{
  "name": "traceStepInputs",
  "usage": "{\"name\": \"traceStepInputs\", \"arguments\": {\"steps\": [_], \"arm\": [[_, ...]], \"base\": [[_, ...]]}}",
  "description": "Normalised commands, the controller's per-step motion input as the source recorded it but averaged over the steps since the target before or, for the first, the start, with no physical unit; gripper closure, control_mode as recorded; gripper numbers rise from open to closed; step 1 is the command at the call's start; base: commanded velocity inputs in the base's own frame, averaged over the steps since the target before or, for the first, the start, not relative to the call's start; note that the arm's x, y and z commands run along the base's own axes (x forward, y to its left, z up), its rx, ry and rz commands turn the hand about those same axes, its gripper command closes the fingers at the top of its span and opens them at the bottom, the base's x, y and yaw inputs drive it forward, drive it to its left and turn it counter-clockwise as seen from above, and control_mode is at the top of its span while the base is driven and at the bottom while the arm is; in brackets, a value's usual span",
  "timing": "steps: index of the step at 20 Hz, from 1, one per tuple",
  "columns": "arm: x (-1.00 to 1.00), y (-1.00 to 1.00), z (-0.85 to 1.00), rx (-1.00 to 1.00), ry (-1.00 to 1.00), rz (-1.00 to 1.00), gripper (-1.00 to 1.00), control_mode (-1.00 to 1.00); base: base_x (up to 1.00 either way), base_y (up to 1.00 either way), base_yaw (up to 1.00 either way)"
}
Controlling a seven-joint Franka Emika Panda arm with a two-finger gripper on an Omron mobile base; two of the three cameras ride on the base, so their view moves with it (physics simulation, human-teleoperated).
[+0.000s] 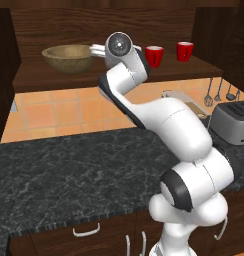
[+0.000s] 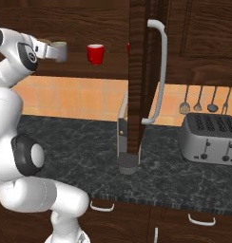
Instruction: Gather all objects into one cabinet and sort the glasses and bowls to opposite sides.
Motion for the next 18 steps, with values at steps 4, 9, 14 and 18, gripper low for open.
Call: {"name": "traceStepInputs", "arguments": {"steps": [4,9,14,18], "arm": [[0.22,0.00,-0.25,0.00,0.00,0.01,-1.00,-1.00],[0.26,0.00,-0.17,0.00,0.00,0.03,-1.00,-1.00],[0.31,0.00,0.00,0.00,0.00,0.01,-1.00,-1.00],[0.19,0.00,0.00,0.00,0.00,0.00,-1.00,-1.00]], "base": [[0.00,0.00,0.00],[0.00,0.00,0.00],[0.00,0.00,0.00],[0.00,0.00,0.00]]}}
